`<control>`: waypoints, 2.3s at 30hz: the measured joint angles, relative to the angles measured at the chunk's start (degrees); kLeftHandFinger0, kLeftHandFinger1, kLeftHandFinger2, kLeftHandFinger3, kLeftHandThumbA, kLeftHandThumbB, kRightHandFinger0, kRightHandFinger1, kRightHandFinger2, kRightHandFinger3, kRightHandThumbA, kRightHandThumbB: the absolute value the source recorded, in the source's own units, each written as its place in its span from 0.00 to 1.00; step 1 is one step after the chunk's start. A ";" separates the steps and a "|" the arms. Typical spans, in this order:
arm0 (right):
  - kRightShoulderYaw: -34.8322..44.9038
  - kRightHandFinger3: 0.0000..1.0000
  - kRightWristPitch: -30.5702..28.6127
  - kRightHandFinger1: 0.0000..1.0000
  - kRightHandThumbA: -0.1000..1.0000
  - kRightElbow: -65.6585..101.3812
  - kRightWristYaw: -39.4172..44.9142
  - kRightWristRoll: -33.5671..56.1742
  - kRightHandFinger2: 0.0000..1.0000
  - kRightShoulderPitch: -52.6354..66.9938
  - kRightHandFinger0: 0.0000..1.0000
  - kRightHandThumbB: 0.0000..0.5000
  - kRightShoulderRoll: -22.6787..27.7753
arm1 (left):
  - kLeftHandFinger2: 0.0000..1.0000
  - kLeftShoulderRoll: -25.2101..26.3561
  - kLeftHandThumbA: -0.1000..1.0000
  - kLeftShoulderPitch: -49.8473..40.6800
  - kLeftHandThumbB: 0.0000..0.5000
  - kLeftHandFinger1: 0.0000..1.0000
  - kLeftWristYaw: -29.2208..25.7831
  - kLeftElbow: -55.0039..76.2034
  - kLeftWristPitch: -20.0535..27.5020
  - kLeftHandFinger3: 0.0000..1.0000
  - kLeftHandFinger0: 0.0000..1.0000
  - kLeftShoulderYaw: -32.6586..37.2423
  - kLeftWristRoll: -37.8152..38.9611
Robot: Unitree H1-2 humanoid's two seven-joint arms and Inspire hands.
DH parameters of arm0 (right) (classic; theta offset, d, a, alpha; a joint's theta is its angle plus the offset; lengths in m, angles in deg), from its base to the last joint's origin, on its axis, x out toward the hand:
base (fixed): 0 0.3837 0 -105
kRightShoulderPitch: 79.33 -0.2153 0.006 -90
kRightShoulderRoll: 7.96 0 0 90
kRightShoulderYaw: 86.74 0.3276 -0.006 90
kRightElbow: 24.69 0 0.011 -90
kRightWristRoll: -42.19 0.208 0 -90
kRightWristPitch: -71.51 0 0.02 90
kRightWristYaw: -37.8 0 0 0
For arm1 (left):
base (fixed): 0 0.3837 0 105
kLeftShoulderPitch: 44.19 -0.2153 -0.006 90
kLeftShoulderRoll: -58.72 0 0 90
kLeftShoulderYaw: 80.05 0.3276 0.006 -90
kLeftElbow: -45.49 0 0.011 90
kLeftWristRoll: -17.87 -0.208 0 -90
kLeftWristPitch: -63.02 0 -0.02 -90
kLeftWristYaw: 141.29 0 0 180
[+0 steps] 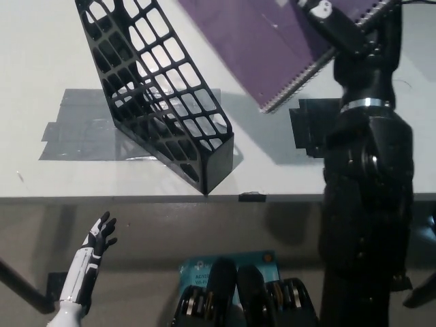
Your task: A person hands a notebook to the robot and the robot grabs it with its right hand and places it in the magazine stand kept in the centre of the desk infront of it.
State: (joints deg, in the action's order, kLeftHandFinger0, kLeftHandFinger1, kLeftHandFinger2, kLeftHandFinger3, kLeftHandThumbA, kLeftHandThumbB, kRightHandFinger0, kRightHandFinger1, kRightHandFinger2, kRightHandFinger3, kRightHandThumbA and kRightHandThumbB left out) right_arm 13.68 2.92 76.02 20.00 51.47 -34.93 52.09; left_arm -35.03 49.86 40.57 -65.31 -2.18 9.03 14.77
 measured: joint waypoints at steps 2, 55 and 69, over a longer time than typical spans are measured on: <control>-0.20 0.00 0.00 0.00 1.00 -0.20 -0.31 -0.35 0.00 -0.11 0.00 0.01 -0.95 | 1.00 0.00 1.00 0.00 1.00 1.00 0.00 0.00 0.00 1.00 0.96 0.01 -0.04; -0.79 0.00 -1.97 0.00 1.00 -4.11 -3.57 -0.94 0.00 -7.05 0.00 0.06 -4.55 | 1.00 0.00 1.00 0.52 1.00 1.00 0.01 -0.05 0.00 1.00 0.96 0.16 -0.13; -3.35 0.00 -3.10 0.00 1.00 -6.30 -4.26 -0.76 0.00 -7.03 0.00 0.09 -4.89 | 1.00 0.02 1.00 0.89 1.00 1.00 0.01 -0.05 0.00 1.00 0.96 0.19 -0.30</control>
State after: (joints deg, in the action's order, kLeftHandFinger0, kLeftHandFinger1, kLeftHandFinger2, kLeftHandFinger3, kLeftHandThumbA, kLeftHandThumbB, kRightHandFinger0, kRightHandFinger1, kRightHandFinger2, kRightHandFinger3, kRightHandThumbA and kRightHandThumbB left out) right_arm 10.33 -0.18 69.72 15.74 50.71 -41.97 47.21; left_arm -35.01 50.75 40.59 -65.36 -2.18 9.22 14.48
